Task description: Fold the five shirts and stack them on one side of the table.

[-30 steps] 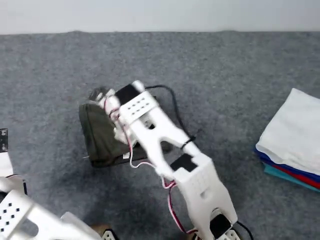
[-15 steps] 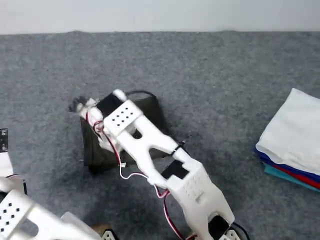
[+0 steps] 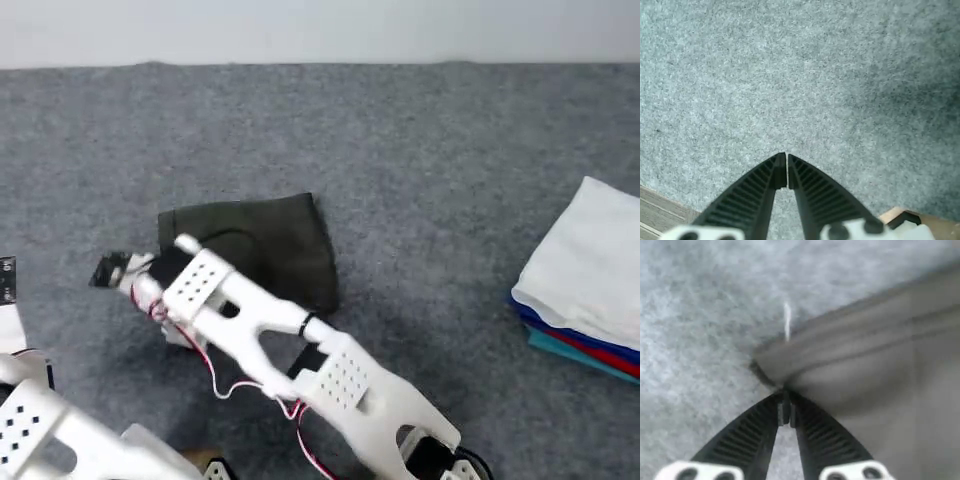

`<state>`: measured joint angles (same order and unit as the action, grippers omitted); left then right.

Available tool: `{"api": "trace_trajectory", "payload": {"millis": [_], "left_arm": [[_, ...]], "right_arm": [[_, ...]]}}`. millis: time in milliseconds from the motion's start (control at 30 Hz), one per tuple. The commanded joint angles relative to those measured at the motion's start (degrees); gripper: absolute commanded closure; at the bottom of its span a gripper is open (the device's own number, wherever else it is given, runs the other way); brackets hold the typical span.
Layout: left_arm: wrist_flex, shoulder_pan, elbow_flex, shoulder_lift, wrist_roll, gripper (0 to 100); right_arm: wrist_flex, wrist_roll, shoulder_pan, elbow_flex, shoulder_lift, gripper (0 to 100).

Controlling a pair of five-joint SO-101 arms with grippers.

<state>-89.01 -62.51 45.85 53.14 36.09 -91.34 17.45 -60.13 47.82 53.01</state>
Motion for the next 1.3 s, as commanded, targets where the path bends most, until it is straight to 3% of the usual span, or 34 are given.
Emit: {"api": "trace_trajectory", "payload": {"millis": [0,133,300,400,600,733,1267], "left_arm": [[-0.44,0.09,-0.66,1.05,0.35,98],[-0.44,0.09,-0.66,1.05,0.35,98],[-0.44,0.09,-0.66,1.05,0.26,98],[-0.35,0.09,-0.75,1.05,0.26,98],[-0.35,0.09,-0.75,1.05,0.26,98],[-0.35,0.35,-0.4,1.05,0.18,98],[-0.44,0.18,-0.4,1.05,0.18,98]], "right_arm": [[-3.82,0.0,0.66,8.18,-1.71,98.9],[-11.38,-0.18,4.79,18.2,-4.0,98.9],[-11.74,-0.62,10.95,18.99,-8.75,98.6],[-11.74,-5.01,13.58,13.36,-12.7,96.2],[-11.65,-17.76,18.95,-5.98,-24.84,75.9],[-11.47,-24.18,19.82,-16.53,-29.05,70.1],[-4.79,-24.62,24.13,-20.22,-7.08,70.3]]}}
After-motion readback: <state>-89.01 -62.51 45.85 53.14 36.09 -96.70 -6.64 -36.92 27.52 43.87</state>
